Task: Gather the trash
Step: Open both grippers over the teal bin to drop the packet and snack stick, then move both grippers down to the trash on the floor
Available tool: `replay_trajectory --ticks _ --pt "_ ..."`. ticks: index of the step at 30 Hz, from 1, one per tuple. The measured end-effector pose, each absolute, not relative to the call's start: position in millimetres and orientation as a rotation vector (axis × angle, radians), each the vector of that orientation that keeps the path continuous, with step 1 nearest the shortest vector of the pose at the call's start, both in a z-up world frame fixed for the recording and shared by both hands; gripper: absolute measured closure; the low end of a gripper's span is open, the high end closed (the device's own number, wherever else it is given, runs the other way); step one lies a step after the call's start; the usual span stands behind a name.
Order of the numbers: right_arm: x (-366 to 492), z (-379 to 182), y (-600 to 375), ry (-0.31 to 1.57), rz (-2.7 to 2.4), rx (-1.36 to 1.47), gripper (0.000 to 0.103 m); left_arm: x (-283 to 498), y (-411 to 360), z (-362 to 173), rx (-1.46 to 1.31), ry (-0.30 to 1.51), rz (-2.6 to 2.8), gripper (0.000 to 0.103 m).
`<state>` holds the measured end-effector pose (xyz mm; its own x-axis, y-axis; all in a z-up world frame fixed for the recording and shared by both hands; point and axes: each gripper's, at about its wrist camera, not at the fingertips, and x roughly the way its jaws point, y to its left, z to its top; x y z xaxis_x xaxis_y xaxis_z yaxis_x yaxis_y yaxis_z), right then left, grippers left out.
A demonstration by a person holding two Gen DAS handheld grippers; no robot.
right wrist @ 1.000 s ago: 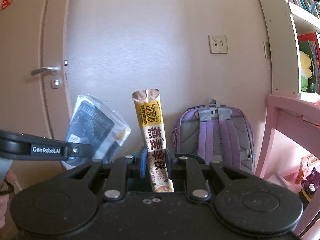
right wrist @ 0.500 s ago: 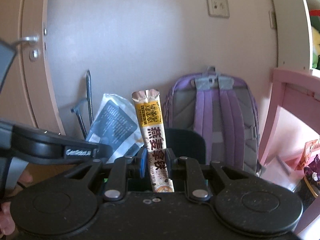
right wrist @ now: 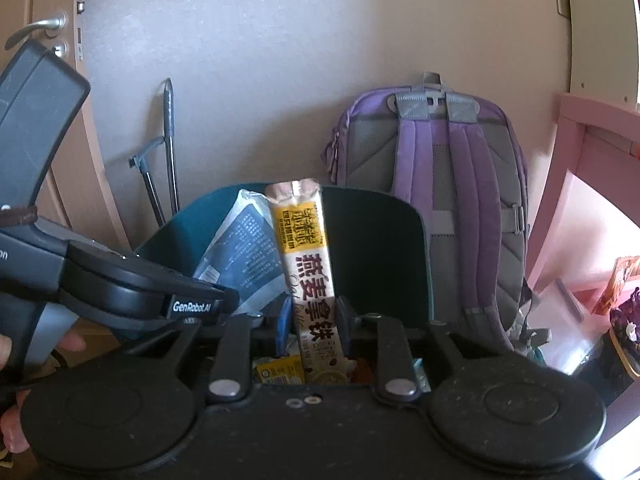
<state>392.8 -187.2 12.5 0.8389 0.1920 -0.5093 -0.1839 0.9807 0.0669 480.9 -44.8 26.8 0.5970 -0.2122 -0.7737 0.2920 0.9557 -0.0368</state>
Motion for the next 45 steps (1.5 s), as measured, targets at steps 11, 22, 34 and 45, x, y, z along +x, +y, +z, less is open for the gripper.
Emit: replay_trajectory --ticks 11,22,34,45 --pt "384.9 21.1 -194.3 0.523 0.19 0.029 0.064 473.8 -33.4 37.2 0.06 0.873 -0.283 0.054" --pt "342.2 52.4 -188.6 0.48 0.213 0.008 0.061 427.0 -19.9 81.5 0.067 0.768 -0.291 0.032" --pt "289.2 72.6 -179.4 0.482 0.237 0.001 0.057 364.0 10.0 102.7 0.08 0.704 -0.292 0.026" --pt "245.9 52.7 -163.9 0.549 0.311 -0.046 0.052 312.8 52.6 74.4 0.039 0.741 -0.335 0.021"
